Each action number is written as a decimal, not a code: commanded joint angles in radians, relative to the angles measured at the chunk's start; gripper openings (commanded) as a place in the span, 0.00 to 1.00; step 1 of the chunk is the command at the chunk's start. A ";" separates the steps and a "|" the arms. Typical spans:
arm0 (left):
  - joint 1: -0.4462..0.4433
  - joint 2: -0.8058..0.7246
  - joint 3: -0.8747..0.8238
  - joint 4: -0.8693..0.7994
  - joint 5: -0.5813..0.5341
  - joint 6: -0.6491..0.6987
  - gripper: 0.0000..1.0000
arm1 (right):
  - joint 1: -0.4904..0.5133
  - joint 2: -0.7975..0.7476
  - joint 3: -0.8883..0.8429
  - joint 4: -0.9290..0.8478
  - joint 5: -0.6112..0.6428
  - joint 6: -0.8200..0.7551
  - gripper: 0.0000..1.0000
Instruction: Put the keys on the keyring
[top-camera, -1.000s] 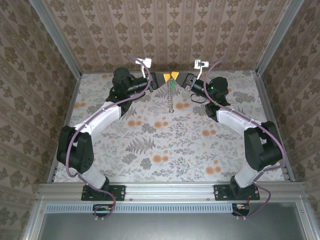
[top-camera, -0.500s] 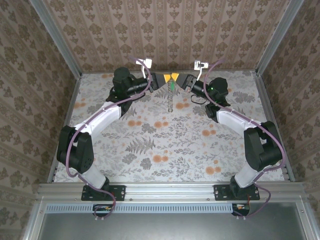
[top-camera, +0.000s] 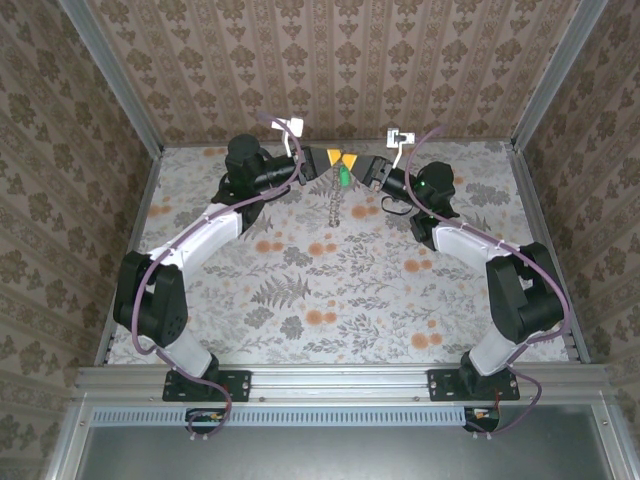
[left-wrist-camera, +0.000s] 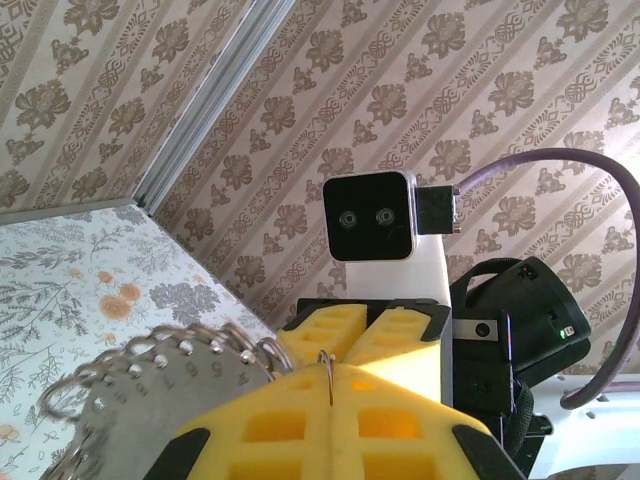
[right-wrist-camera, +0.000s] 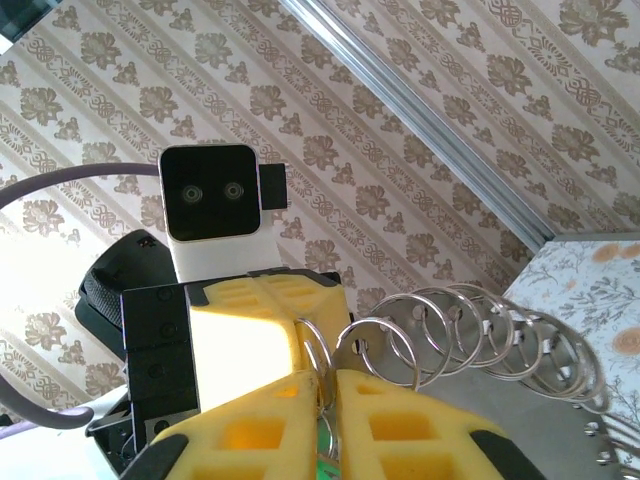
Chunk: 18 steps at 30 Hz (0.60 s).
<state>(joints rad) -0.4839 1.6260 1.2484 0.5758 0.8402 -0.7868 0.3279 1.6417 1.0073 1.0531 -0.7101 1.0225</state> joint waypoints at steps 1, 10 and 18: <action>-0.006 -0.051 0.008 0.098 0.004 -0.008 0.00 | 0.010 -0.012 -0.022 0.004 -0.005 -0.005 0.10; -0.008 -0.051 0.000 0.105 0.005 -0.009 0.00 | 0.015 0.021 0.010 0.061 0.028 0.048 0.12; -0.010 -0.055 -0.010 0.114 0.007 -0.015 0.00 | 0.016 0.059 0.067 0.078 0.050 0.075 0.10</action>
<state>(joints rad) -0.4828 1.6257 1.2427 0.6071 0.8131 -0.7868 0.3336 1.6741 1.0336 1.0985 -0.6872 1.0779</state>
